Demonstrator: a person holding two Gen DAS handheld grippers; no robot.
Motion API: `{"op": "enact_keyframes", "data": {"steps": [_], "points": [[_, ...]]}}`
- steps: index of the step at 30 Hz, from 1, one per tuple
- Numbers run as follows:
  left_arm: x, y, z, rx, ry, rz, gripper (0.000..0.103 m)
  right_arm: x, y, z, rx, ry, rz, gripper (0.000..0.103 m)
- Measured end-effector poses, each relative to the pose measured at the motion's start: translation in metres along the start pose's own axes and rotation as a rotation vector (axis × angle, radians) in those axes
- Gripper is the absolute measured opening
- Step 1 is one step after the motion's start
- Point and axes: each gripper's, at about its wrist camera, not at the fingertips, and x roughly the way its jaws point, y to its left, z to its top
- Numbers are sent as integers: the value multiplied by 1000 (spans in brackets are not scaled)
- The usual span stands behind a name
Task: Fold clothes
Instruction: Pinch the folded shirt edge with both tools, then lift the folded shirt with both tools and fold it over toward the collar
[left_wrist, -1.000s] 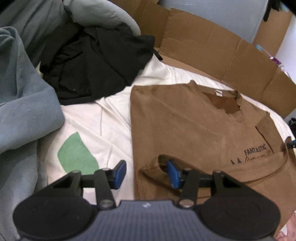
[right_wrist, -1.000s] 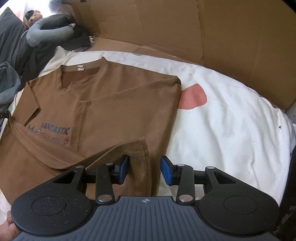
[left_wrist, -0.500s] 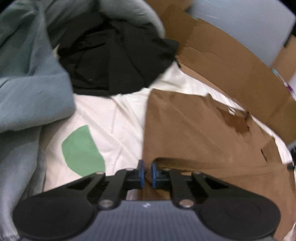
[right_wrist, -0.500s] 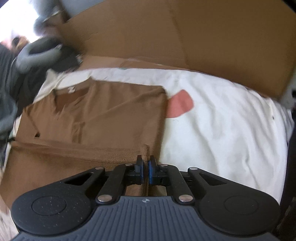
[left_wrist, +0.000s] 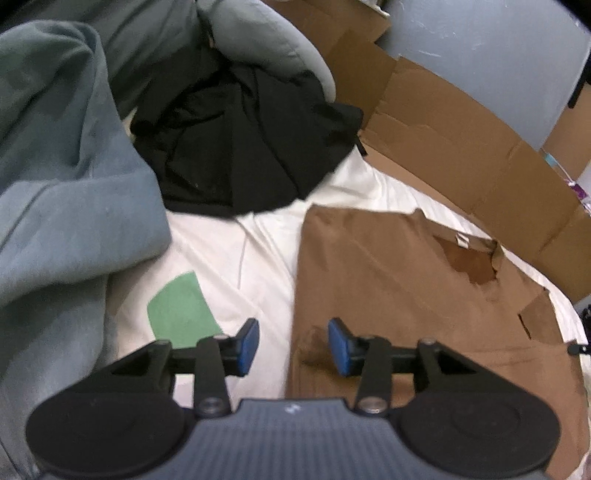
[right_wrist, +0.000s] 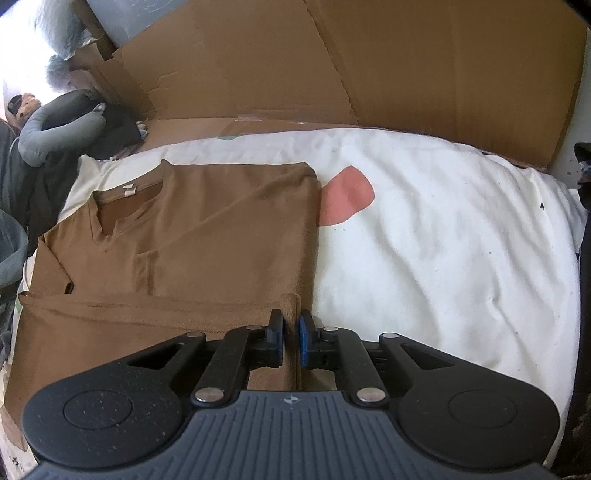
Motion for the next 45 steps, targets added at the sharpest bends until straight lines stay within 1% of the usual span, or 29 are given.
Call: {"op": "enact_keyframes", "data": {"steps": [4,5,7,8,11,16,18,19,21,22,23,26,28,31,38,45], "points": [[3,-5,-9,57,20,-3,45,2,2,-5,11,-6,-3,9],[5,-7,-11,75,26,7,46,3,2,-6,11,-7,0,9],[11,-9,-12,106,36,22,46,3,4,-9,6,-11,9,12],[14,-9,-12,114,40,18,46,3,5,-10,4,-13,9,15],[21,-9,-10,130,40,10,45,2,7,-12,-5,-21,2,16],[27,-10,-7,116,32,6,43,3,6,-14,-6,-25,-13,16],[29,-11,-9,99,36,-5,37,4,4,-14,7,-29,-19,16],[30,-13,-10,105,36,-9,36,4,3,-15,13,-30,-20,16],[31,-18,-11,122,34,-13,29,3,1,-16,21,-33,-20,16],[31,-20,-12,133,32,-8,28,3,1,-16,24,-35,-19,16],[31,-21,-12,136,30,-4,23,3,1,-16,29,-36,-17,16],[28,-23,-12,138,19,6,13,1,0,-17,41,-42,-18,13],[25,-26,-13,157,10,17,12,-1,1,-16,40,-50,-22,5],[19,-28,-13,163,-4,28,11,-5,3,-15,35,-57,-11,3],[-7,-38,-11,156,-65,38,10,-26,9,-13,24,-107,3,2],[-27,-43,-9,126,-136,76,9,-46,14,-9,22,-170,-3,2]]}}
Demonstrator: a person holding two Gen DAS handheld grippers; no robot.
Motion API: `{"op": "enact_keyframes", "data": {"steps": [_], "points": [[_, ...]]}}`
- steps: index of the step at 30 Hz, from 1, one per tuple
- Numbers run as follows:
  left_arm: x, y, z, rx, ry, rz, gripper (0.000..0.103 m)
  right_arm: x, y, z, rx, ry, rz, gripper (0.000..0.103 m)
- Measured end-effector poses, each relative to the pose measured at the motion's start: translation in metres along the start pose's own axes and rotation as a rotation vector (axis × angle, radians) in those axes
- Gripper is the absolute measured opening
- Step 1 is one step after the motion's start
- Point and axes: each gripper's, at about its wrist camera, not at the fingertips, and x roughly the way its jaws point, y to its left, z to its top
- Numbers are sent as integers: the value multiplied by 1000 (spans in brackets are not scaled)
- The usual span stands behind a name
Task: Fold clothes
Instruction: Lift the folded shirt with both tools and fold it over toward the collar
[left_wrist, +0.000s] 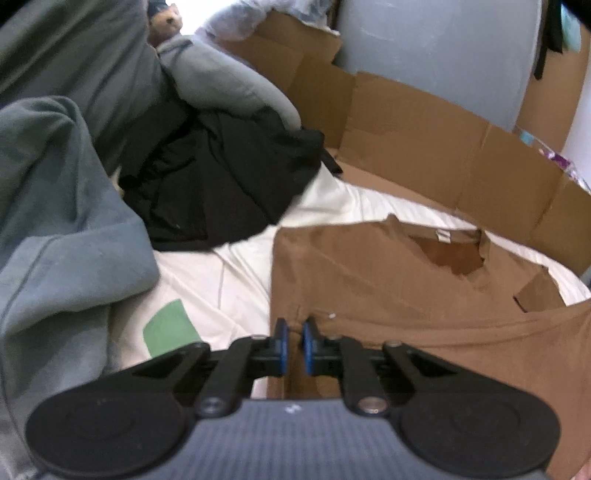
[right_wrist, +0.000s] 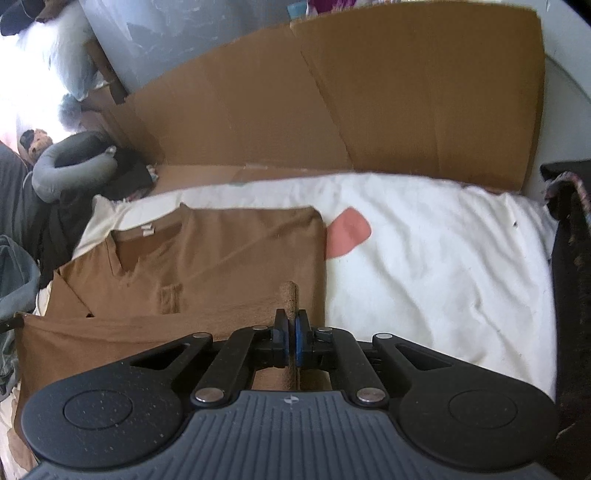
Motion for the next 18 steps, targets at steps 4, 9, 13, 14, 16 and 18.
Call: {"op": "enact_keyframes", "data": {"steps": [4,9,13,14,16,18], "points": [[-9,0,6,-11,-36,22,9,-7,-1,3,31,-26,17,2],[-9,-6,15,4,-62,41,9,-11,1,10,44,-58,29,2],[-7,-9,25,10,-77,52,9,-10,3,15,40,-77,34,2],[-6,-8,28,6,-80,49,9,-9,4,17,38,-77,36,2],[-4,-9,33,12,-89,45,9,-8,3,21,34,-80,38,2],[-3,-12,39,20,-98,44,9,-6,3,24,34,-85,35,1]]}}
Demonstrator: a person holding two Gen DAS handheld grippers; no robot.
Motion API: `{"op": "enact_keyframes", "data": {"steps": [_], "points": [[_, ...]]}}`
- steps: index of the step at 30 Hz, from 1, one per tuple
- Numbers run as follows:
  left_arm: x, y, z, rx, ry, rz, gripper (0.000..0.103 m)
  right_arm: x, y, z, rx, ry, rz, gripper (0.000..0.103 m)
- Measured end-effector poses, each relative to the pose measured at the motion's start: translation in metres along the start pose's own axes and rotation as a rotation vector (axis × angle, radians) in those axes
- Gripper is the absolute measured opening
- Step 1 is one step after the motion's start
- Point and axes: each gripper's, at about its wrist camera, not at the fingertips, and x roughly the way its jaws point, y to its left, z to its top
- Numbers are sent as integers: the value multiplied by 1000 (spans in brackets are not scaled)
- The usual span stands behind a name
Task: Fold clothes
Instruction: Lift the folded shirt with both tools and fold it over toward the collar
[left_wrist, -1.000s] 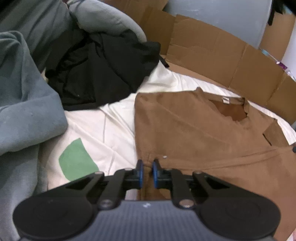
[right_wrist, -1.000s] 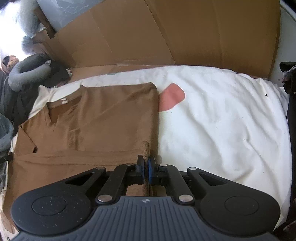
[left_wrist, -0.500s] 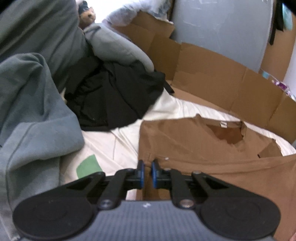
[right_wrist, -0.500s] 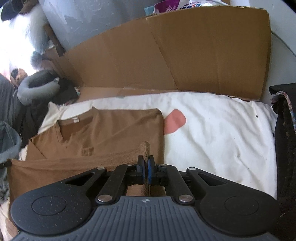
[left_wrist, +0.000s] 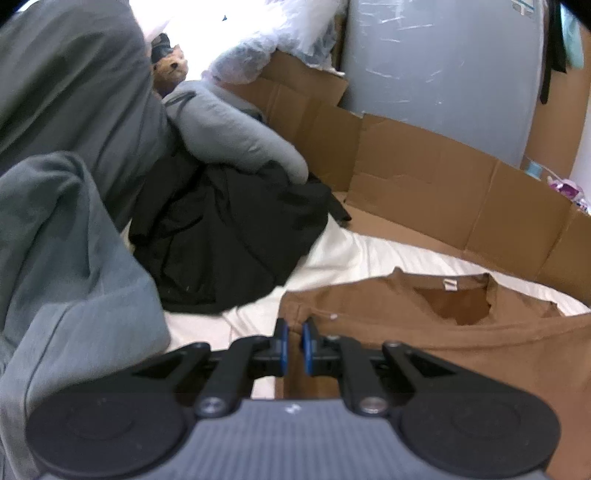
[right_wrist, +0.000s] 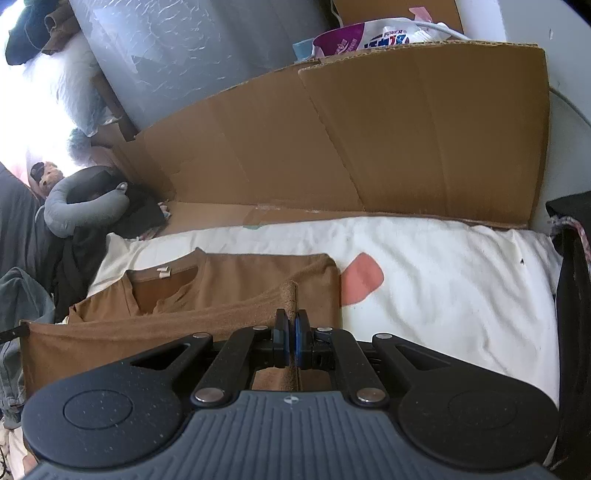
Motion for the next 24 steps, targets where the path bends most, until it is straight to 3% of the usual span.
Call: {"op": "enact_keyframes", "data": {"steps": [9,24], "points": [[21,0,30,44,-21,-20,9,12,7,24,-50,-23,-34,1],[84,8,56,79,51,-6,9,66,19,63,-138,38,-126,1]]}}
